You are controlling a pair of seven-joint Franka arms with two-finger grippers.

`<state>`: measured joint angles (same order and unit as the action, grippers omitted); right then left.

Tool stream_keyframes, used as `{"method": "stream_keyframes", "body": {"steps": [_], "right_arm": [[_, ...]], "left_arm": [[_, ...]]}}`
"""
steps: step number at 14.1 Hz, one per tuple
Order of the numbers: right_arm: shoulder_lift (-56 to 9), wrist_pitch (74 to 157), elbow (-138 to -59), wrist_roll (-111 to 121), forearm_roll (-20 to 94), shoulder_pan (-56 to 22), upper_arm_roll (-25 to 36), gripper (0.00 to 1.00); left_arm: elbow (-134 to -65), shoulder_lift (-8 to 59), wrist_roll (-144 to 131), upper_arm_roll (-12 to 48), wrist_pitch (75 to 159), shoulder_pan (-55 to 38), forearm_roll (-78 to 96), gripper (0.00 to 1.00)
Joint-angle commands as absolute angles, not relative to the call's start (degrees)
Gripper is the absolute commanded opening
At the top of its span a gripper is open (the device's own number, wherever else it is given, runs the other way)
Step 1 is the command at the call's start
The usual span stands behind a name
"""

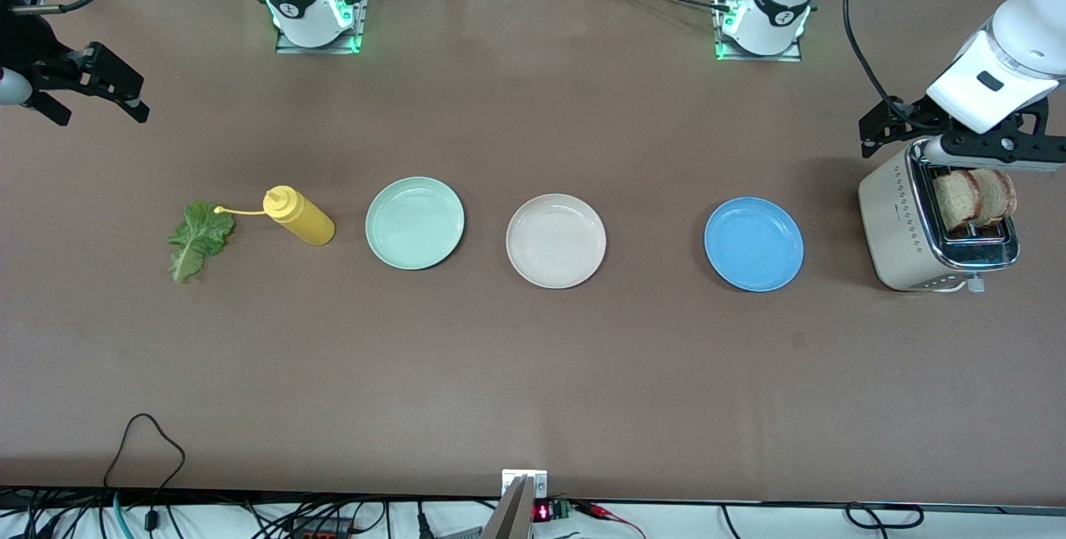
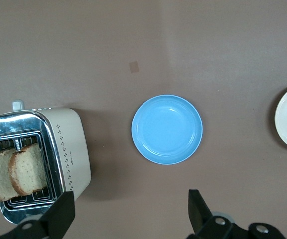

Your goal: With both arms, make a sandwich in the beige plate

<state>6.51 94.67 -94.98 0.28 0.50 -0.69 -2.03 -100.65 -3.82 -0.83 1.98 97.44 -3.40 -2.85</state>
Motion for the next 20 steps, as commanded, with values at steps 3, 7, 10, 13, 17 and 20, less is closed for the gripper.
{"method": "stream_keyframes", "body": {"steps": [3, 7, 10, 13, 17, 20], "right_arm": [[7.7, 94.3, -95.8, 1.0, 0.4, -0.2, -2.5, 1.0], [8.0, 94.2, -95.8, 1.0, 0.4, -0.2, -2.5, 1.0], [8.0, 94.2, -95.8, 1.0, 0.4, -0.2, -2.5, 1.0], [8.0, 94.2, -95.8, 0.9, 0.4, -0.2, -2.5, 1.0], [7.8, 94.1, -96.0, 0.1, 0.4, -0.2, -2.5, 1.0], [7.8, 93.1, -96.3, 0.9, 0.4, -0.2, -2.5, 1.0]], "left_arm": [[-100.7, -4.3, 0.3, 2.0, 96.9, -3.3, -2.3, 1.0], [-100.7, -4.2, 0.2, 2.0, 96.9, -3.3, -2.4, 1.0], [-100.7, -4.1, -0.1, 2.0, 96.9, -3.3, -2.3, 1.0], [-100.2, -3.6, 0.0, 1.9, 96.3, -3.1, -2.3, 1.0], [-95.6, -0.4, -0.3, 1.9, 92.4, -3.1, -2.2, 1.0], [-94.6, 2.0, -0.5, 1.8, 91.8, -2.9, -2.1, 1.0]]}}
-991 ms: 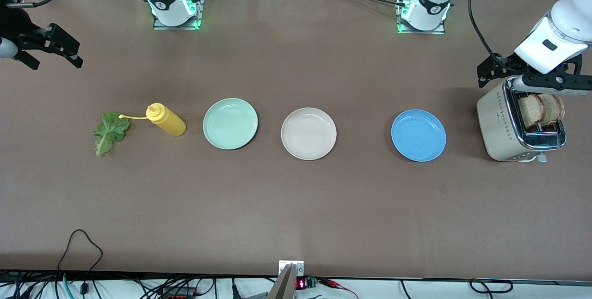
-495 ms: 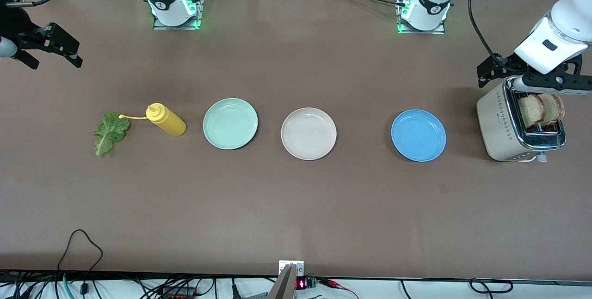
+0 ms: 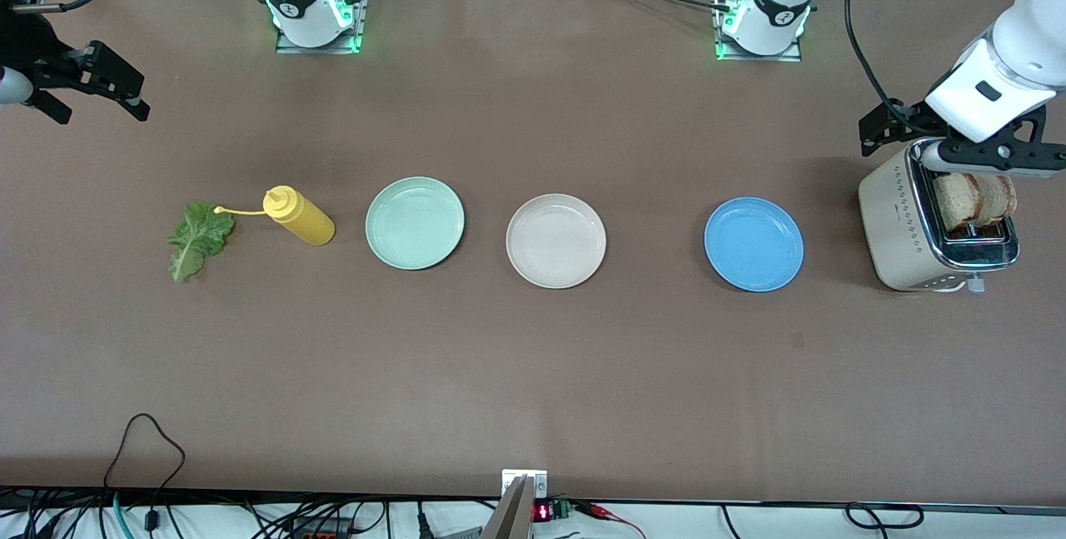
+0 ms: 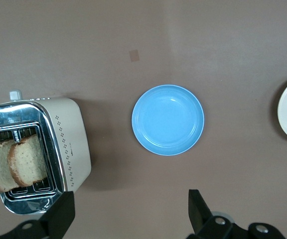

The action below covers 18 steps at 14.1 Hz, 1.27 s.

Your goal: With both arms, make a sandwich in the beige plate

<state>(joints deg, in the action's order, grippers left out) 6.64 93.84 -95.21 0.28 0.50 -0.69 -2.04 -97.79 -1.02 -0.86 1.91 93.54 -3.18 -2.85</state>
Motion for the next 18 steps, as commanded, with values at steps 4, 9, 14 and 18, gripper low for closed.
{"method": "stream_keyframes", "body": {"steps": [4, 9, 14, 18], "right_arm": [[7.3, 89.9, -96.3, 1.2, 0.8, 0.1, -2.5, 1.0], [6.9, 86.2, -98.5, 15.0, 5.5, 0.7, 2.1, 1.0], [7.0, 95.2, -108.5, 38.0, 15.9, 0.7, 12.1, 1.0], [6.9, 102.5, -116.0, 51.2, 21.9, 0.8, 15.6, 1.0]], "left_arm": [[-93.2, 5.3, -0.4, 1.0, 91.7, -2.6, -2.2, 1.0], [-94.2, 7.8, 5.8, 0.4, 88.0, 6.0, -7.4, 1.0], [-99.7, 8.5, 18.4, 0.4, 98.7, 14.4, -7.8, 0.89], [-102.9, 8.9, 19.6, 0.5, 100.5, 18.0, -7.8, 0.66]]}}
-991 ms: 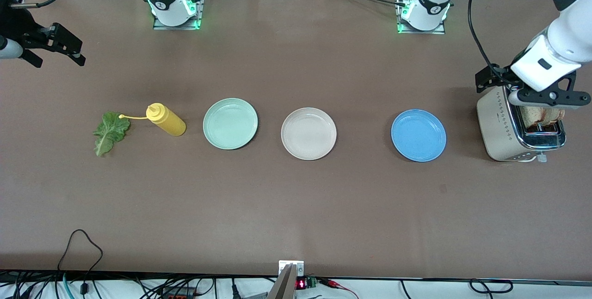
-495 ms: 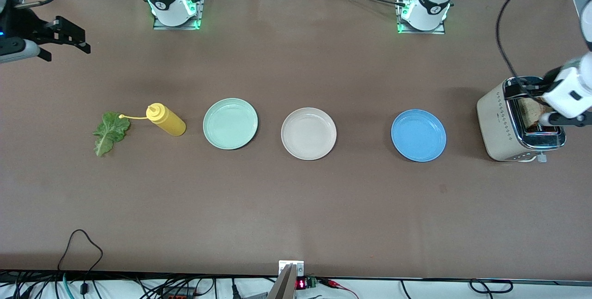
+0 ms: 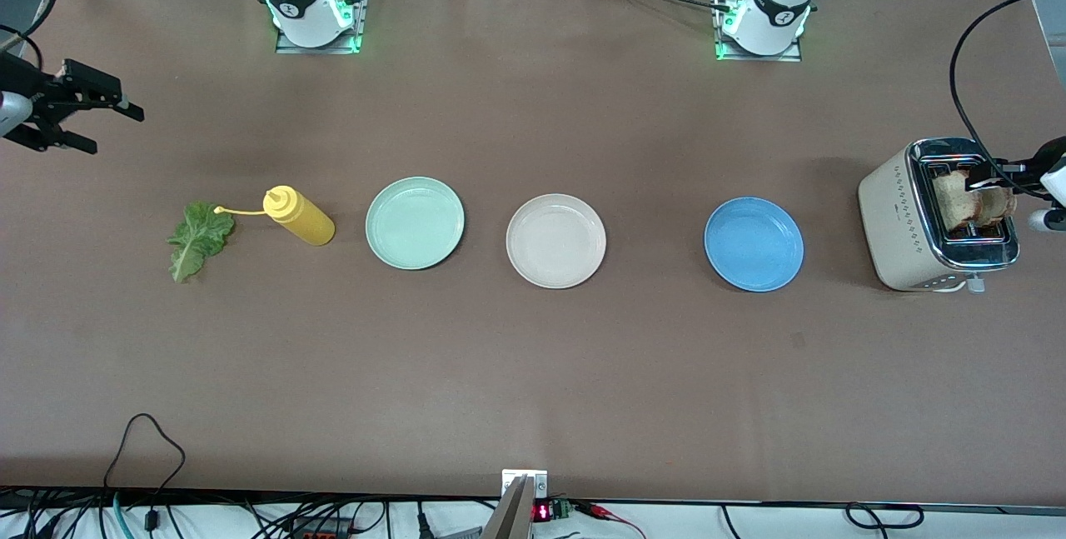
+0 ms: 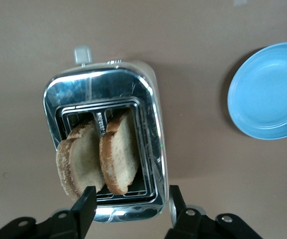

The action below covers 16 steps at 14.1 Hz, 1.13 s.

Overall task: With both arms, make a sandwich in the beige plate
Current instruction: 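Reach the left gripper to the toaster bread while the right gripper reaches the mustard, then grasp and lift the bread with the left gripper while the right gripper grasps the mustard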

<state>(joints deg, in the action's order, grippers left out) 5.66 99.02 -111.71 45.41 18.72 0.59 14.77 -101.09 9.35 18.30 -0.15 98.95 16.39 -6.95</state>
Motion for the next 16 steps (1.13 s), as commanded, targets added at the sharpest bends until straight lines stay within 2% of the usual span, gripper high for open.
{"method": "stream_keyframes", "body": {"steps": [1, 5, 10, 12, 14, 16], "right_arm": [[6.9, 104.4, -117.9, 54.2, 23.5, 1.2, 15.8, 1.0], [4.5, 111.3, -126.2, 71.5, 35.9, 3.9, 15.8, 1.0], [-8.7, 111.3, -126.7, 100.9, 54.3, 7.6, 15.8, 1.0], [-14.2, 110.6, -126.7, 112.6, 61.5, 7.9, 15.8, 1.0], [-18.8, 108.9, -126.6, 121.5, 67.8, 7.8, 15.8, 1.0], [-22.5, 106.0, -126.4, 127.5, 72.2, 7.6, 15.7, 1.0]], "left_arm": [[-104.1, 8.9, 20.5, 0.5, 102.2, 18.6, -7.8, 0.66], [-108.9, 9.0, 22.4, 0.7, 108.0, 21.4, -6.9, 0.63], [-111.5, 10.1, 22.4, 0.7, 111.6, 21.6, -6.8, 0.6], [-111.9, 10.2, 22.3, 0.7, 111.6, 21.8, -5.5, 0.48], [-112.0, 10.5, 22.3, 0.7, 111.4, 21.8, -5.4, 0.29], [-112.0, 10.5, 22.3, 0.7, 111.1, 21.9, -4.1, 0.06]]}}
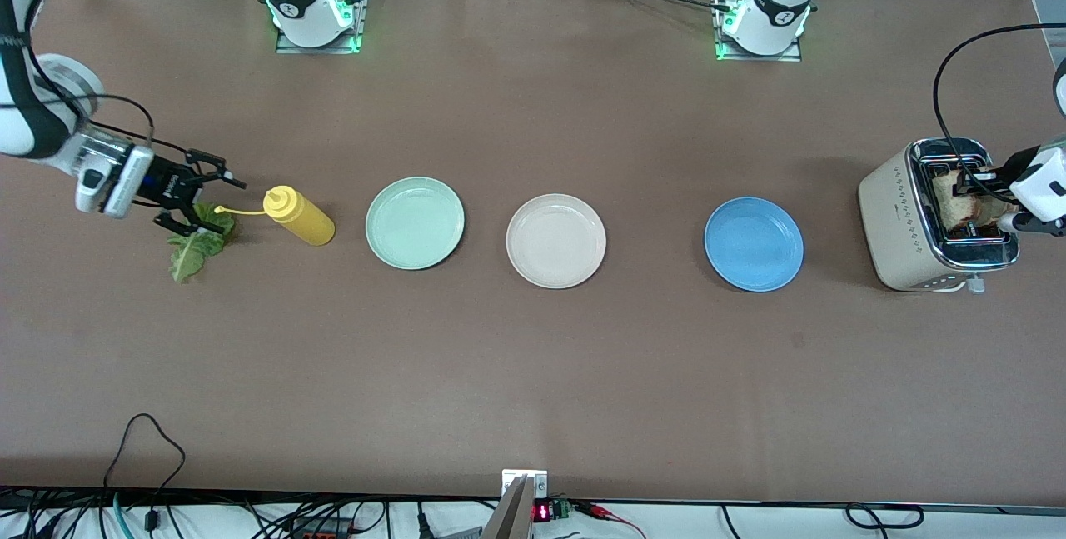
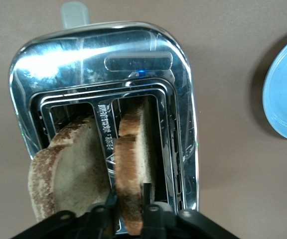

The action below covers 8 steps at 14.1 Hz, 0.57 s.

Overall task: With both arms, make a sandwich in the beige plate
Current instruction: 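Grasp and lift the bread with the left gripper while the right gripper grasps the mustard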

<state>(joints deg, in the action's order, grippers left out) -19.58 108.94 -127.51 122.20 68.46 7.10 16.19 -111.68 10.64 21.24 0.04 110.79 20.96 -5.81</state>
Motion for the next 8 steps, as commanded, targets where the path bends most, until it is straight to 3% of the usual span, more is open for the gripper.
{"method": "stream_keyframes", "body": {"steps": [1, 4, 8], "right_arm": [[-24.4, 104.4, -126.3, 130.8, 74.2, 7.6, 15.6, 1.0], [-29.9, 99.7, -126.2, 139.5, 79.5, 7.2, 15.3, 1.0], [-35.9, 94.8, -123.4, 146.3, 83.4, 6.9, 13.8, 1.0]], "left_arm": [[-111.8, 10.5, 22.4, 0.7, 110.9, 22.2, -4.0, 0.01], [-110.5, 9.7, 22.4, 0.9, 109.3, 22.1, -4.0, 0.01], [-101.7, 9.6, 24.2, 1.1, 98.0, 22.1, -4.0, 0.01]]}}
